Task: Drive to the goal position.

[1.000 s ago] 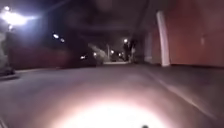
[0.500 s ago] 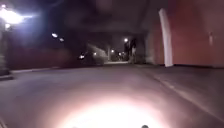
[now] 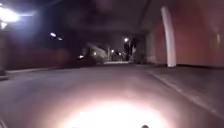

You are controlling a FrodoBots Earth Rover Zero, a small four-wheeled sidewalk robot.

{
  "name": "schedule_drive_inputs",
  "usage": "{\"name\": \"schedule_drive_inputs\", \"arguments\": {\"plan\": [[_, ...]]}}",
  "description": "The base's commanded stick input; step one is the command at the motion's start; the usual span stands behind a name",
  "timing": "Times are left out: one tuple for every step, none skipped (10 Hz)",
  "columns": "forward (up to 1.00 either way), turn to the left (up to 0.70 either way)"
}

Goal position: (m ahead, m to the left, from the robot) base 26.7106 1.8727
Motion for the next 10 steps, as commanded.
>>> {"name": "schedule_drive_inputs", "arguments": {"plan": [[0.70, -0.27], [0.70, -0.35], [0.70, -0.35], [0.70, -0.35], [0.70, -0.35], [0.70, -0.35], [0.70, -0.35], [0.70, -0.35], [0.70, -0.07], [0.70, 0.00]]}}
